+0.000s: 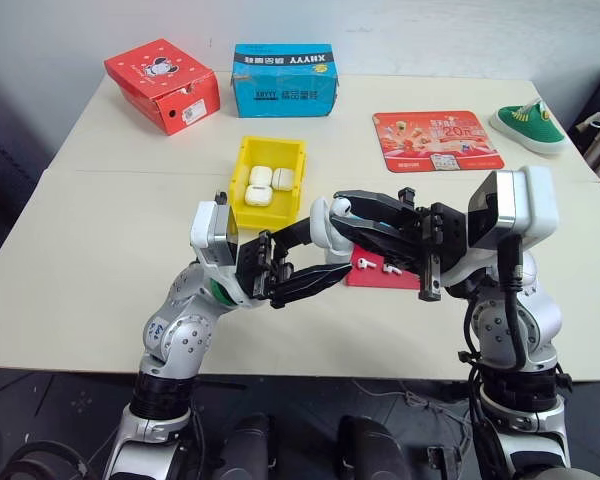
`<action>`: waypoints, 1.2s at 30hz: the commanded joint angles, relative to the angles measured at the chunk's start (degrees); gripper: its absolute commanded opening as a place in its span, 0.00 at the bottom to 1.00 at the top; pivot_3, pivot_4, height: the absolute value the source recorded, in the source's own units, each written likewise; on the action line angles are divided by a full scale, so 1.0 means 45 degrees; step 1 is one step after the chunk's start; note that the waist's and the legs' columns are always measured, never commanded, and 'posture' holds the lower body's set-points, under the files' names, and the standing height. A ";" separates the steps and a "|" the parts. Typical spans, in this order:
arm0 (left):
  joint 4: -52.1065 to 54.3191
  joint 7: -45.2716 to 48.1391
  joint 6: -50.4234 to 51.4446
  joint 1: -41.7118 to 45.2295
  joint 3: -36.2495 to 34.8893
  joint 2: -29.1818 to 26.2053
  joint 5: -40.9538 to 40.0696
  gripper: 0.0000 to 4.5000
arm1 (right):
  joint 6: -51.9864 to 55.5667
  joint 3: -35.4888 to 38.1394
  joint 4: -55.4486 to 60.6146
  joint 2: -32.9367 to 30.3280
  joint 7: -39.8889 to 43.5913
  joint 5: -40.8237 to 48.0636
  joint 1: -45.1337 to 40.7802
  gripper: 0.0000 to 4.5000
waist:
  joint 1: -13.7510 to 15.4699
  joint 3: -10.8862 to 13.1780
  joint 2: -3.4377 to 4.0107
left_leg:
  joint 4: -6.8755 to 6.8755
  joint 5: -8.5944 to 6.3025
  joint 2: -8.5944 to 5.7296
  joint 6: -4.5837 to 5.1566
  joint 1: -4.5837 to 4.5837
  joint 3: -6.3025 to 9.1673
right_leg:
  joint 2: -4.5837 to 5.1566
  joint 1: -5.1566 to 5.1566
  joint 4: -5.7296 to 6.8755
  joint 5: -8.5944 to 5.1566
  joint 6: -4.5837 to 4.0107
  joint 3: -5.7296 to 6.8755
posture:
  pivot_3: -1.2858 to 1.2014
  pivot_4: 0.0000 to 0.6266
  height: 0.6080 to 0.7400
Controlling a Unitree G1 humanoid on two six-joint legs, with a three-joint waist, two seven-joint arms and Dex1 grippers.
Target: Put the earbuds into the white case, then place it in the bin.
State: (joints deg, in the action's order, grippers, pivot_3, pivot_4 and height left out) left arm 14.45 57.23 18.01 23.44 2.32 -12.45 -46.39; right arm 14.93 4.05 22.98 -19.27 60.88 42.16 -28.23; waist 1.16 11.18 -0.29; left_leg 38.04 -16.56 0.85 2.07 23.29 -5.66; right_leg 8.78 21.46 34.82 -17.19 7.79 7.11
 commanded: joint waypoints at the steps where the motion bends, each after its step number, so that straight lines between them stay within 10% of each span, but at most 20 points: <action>1: 0.0317 0.0070 -0.0236 0.0142 -0.0028 0.0083 0.0019 0.61 | -0.0287 -0.0137 -0.0213 -0.0262 0.0220 -0.0109 0.0139 0.10 | 0.0000 0.0000 0.0000 | 0.0000 0.0000 0.0001 0.0000 0.0000 -0.0001 | 0.0000 0.0002 0.0000 0.0000 0.0000 -0.0002 | 0.52 0.24 1.00; 21: 0.0541 -0.0054 -0.0512 0.0199 0.0086 0.0538 0.0491 0.61 | 0.0709 -0.0827 -0.0675 -0.1189 0.0727 0.0578 0.0391 0.10 | 0.0003 0.0000 0.0000 | 0.0000 0.0000 0.0005 0.0001 0.0001 -0.0006 | 0.0001 0.0004 -0.0004 0.0001 -0.0003 -0.0008 | 0.52 0.24 1.00; 33: 0.0449 0.0087 -0.0949 -0.0115 -0.0151 0.0393 0.0829 0.61 | 0.0999 0.0694 -0.0470 -0.2396 0.0312 0.1327 0.0463 0.98 | 0.0029 0.0000 -0.0001 | 0.0000 -0.0001 0.0009 0.0001 0.0001 -0.0006 | 0.0002 0.0003 -0.0008 0.0002 -0.0004 -0.0007 | 0.52 0.24 1.00; 36: 0.0592 0.0169 -0.1078 -0.0498 -0.0234 0.0074 0.0923 0.61 | 0.1120 0.1773 -0.0516 -0.3264 0.0117 0.1394 0.0936 0.99 | 0.0050 0.0000 -0.0001 | 0.0000 -0.0003 0.0006 0.0005 0.0004 -0.0008 | 0.0006 0.0002 -0.0015 0.0003 -0.0005 -0.0007 | 0.52 0.24 1.00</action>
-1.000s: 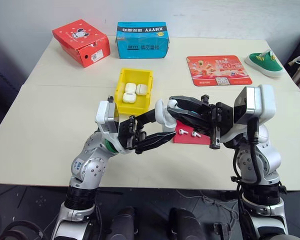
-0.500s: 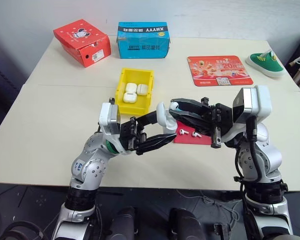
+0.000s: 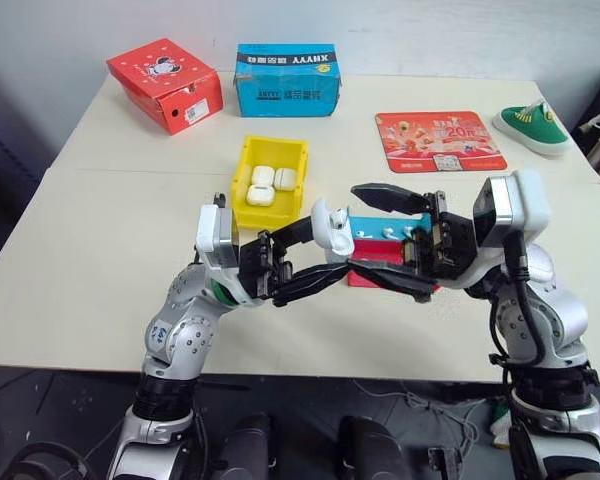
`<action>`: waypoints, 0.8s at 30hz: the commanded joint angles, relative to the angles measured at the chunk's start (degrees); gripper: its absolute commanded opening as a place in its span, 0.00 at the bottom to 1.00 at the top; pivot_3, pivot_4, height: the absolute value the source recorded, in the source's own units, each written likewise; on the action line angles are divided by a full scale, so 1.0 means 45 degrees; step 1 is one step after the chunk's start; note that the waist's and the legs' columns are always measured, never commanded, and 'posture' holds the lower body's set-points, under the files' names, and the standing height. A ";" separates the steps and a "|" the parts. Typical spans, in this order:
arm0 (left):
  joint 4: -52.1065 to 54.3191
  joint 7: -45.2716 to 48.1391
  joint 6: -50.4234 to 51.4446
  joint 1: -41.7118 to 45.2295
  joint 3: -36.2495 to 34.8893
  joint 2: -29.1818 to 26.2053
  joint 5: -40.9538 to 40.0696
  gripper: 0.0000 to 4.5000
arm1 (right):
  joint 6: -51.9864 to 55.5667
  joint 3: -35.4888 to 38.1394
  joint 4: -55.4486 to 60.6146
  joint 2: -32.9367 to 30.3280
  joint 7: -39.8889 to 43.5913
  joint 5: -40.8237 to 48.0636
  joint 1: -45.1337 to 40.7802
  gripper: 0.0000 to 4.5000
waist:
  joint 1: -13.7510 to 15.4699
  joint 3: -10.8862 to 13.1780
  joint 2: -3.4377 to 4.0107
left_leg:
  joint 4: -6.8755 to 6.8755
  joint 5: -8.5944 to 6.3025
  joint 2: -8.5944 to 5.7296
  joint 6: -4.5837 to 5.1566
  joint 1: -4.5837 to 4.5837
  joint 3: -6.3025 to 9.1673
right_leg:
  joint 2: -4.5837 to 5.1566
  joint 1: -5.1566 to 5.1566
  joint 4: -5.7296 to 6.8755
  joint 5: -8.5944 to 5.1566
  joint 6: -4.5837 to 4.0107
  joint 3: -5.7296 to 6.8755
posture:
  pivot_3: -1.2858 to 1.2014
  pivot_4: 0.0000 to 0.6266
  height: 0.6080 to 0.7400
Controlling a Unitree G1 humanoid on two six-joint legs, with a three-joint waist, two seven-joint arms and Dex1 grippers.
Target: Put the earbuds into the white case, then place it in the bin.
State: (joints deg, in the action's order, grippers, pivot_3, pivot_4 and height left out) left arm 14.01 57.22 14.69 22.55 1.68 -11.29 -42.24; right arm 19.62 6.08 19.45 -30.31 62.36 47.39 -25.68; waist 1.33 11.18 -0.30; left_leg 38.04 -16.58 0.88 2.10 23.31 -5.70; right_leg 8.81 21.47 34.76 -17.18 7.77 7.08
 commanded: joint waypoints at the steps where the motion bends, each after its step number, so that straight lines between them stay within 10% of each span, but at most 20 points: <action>1: 0.0752 0.0212 -0.0393 -0.0499 -0.0169 -0.0347 0.0033 0.61 | -0.0107 0.1814 0.0040 -0.1376 0.0135 -0.0066 0.0828 0.99 | 0.0044 0.0000 0.0000 | 0.0000 -0.0001 -0.0001 0.0002 0.0000 0.0000 | 0.0002 -0.0001 -0.0001 0.0000 0.0000 0.0001 | 0.52 0.24 1.00; 11: 0.1542 -0.0158 -0.0570 -0.2453 -0.0941 -0.1616 0.0078 0.61 | -0.7226 0.4726 -1.1209 -0.5411 0.1230 -0.5638 0.4330 0.99 | -0.0078 -0.0001 0.0009 | 0.0007 -0.0029 -0.0014 0.0044 -0.0026 -0.0054 | 0.0005 -0.0033 -0.0049 0.0007 0.0013 -0.0030 | 0.52 0.24 1.00; 24: 0.1854 -0.0623 -0.0631 -0.2616 -0.0708 -0.1579 0.0118 0.61 | -0.1358 0.0191 -0.7207 -0.5713 0.0390 -0.7331 -0.1110 0.99 | -0.0582 -0.0001 0.0072 | 0.0004 -0.0001 0.0073 -0.0036 -0.0074 -0.0111 | -0.0045 0.0020 -0.0021 0.0002 -0.0014 -0.0106 | 0.52 0.24 1.00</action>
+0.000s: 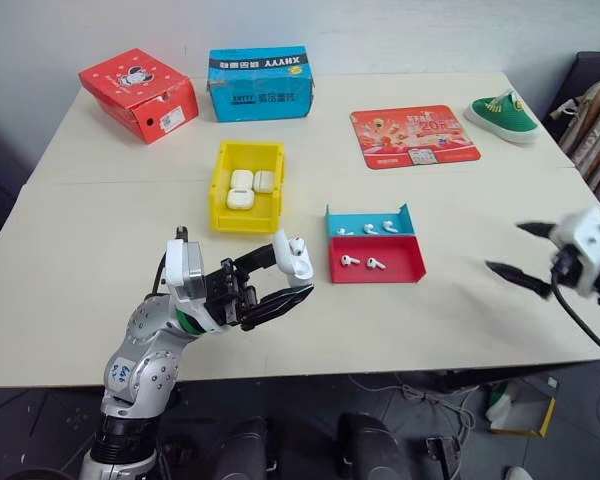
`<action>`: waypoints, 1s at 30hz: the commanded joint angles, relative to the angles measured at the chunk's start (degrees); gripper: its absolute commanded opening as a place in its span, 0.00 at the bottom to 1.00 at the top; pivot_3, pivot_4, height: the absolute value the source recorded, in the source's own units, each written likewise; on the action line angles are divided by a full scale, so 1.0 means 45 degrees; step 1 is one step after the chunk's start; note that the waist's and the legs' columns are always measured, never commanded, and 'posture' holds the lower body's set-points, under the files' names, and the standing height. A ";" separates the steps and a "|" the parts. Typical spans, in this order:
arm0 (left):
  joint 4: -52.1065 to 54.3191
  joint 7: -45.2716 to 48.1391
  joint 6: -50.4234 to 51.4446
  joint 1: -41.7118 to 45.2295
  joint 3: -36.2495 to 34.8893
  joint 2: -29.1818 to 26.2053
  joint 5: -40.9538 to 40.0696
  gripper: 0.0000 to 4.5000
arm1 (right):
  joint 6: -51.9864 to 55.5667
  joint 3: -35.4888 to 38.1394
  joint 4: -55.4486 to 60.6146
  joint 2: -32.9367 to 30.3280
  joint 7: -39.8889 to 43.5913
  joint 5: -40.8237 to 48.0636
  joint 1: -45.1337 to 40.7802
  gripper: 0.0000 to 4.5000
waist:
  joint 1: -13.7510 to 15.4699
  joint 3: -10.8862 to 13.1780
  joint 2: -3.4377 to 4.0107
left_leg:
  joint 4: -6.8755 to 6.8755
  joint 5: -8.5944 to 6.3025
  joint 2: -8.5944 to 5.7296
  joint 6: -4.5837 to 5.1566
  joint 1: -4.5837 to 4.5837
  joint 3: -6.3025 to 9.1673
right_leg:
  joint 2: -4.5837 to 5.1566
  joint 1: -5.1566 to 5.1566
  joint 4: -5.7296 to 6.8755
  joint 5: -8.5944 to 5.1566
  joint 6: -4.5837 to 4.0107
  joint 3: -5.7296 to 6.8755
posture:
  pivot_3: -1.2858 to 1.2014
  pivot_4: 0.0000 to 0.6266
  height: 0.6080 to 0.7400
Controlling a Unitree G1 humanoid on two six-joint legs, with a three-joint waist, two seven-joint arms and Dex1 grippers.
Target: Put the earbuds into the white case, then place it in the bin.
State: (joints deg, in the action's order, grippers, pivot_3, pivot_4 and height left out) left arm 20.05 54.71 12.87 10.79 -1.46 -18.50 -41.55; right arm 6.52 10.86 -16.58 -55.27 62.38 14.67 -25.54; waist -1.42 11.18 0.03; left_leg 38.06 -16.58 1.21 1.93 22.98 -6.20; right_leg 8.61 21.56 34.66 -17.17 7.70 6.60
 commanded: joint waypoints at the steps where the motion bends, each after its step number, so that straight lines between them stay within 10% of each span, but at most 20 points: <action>1: 0.0503 -0.0091 -0.0237 0.0017 0.0024 0.0040 -0.0018 0.61 | 0.2014 -0.1342 0.0920 -0.0113 0.0611 -0.0155 -0.1709 0.99 | 0.0083 0.0000 -0.0001 | 0.0002 -0.0005 0.0002 -0.0004 0.0004 0.0011 | -0.0001 -0.0002 -0.0002 -0.0001 -0.0008 0.0009 | 0.52 0.24 1.00; 8: 0.0609 -0.0230 -0.0255 0.0004 0.0182 0.0092 -0.0014 0.61 | 0.4780 -0.5145 -0.0897 0.1907 0.0566 -0.2504 -0.6481 0.99 | 0.0290 0.0001 0.0000 | 0.0010 -0.0013 -0.0001 -0.0001 0.0037 0.0020 | 0.0006 0.0018 -0.0012 0.0003 -0.0030 0.0025 | 0.52 0.24 1.00; 15: 0.0892 -0.0333 0.0027 -0.0046 0.0087 -0.0113 -0.0262 0.61 | 0.3744 -0.6674 -0.4309 0.3187 0.0332 -0.4409 -0.8513 0.48 | 0.0270 0.0001 0.0001 | 0.0008 -0.0024 -0.0028 0.0016 0.0076 0.0033 | 0.0012 0.0020 0.0018 0.0006 -0.0030 0.0056 | 0.52 0.24 1.00; 30: 0.1207 -0.0537 0.0186 -0.0315 -0.0052 -0.0313 -0.0271 0.61 | 0.3047 -0.7867 -0.7537 0.4655 0.1114 -0.6534 -1.0089 0.48 | 0.0038 0.0002 0.0003 | 0.0004 -0.0022 -0.0014 0.0011 0.0070 0.0030 | -0.0005 0.0021 0.0028 0.0006 -0.0029 0.0056 | 0.52 0.24 1.00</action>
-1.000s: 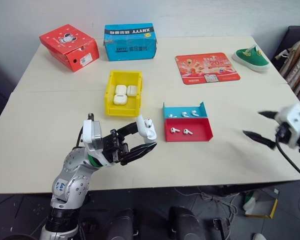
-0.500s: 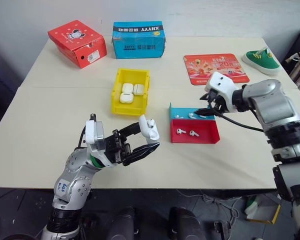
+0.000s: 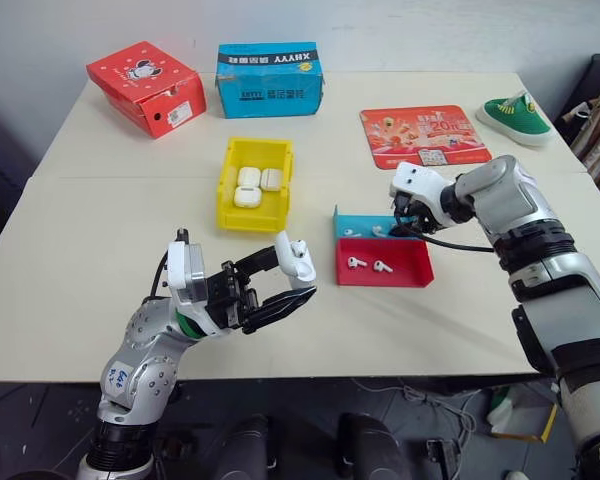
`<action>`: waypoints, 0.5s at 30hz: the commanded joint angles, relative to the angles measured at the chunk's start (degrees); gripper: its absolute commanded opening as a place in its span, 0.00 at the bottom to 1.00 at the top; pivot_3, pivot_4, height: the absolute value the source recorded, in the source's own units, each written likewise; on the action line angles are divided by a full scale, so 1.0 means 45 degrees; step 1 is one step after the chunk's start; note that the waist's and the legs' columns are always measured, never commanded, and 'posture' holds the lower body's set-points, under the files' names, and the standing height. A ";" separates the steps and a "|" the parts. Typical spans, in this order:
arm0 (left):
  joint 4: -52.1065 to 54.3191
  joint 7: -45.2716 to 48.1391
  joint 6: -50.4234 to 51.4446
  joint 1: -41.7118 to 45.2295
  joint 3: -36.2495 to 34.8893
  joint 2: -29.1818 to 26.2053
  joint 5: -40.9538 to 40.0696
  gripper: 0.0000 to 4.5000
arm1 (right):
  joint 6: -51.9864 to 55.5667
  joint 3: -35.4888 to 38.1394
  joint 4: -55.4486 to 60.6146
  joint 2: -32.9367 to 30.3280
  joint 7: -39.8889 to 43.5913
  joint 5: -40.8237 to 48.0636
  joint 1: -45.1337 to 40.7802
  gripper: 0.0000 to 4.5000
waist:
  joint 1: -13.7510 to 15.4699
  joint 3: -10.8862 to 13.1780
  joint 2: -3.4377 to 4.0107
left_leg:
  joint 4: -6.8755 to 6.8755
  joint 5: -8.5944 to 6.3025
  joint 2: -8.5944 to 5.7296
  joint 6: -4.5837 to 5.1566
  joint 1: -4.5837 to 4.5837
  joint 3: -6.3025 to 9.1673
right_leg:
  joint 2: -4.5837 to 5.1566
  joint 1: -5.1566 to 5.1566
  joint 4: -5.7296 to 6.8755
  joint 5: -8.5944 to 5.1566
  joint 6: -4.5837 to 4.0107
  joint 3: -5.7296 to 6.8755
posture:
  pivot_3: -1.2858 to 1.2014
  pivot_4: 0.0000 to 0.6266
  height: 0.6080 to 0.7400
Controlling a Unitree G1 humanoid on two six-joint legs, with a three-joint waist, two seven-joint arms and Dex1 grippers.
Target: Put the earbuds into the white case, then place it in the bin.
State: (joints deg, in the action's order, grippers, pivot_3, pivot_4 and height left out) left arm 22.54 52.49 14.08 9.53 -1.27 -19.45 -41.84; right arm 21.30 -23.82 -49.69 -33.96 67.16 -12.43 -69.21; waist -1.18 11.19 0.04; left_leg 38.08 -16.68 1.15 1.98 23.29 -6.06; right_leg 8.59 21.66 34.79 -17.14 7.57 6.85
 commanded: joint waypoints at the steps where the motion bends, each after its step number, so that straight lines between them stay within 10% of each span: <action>1: 0.0661 -0.0053 -0.0089 -0.0034 -0.0088 -0.0098 -0.0195 0.61 | -0.0318 -0.0235 -0.0318 -0.0054 0.0042 -0.0654 -0.0432 0.48 | -0.0026 0.0000 0.0000 | 0.0000 0.0000 -0.0001 0.0000 0.0000 0.0001 | 0.0000 0.0000 0.0001 0.0000 0.0000 0.0001 | 0.52 0.24 1.00; 15: 0.0860 -0.0298 -0.0257 -0.0312 -0.0005 0.0072 -0.0085 0.61 | -0.0347 -0.0333 -0.1650 0.0456 0.0200 -0.1662 -0.0888 0.48 | -0.0106 0.0000 0.0001 | -0.0004 -0.0001 0.0001 -0.0007 -0.0004 -0.0002 | -0.0002 0.0000 0.0001 -0.0001 0.0000 -0.0006 | 0.52 0.24 1.00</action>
State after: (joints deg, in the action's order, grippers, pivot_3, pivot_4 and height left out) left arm 24.01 51.34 13.94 8.31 -1.20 -19.15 -41.80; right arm 20.02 -25.07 -56.59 -32.01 67.92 -19.26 -72.33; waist -1.66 11.19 0.05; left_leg 38.06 -16.69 1.15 1.94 23.27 -6.07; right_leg 8.58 21.66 34.80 -17.14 7.57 6.83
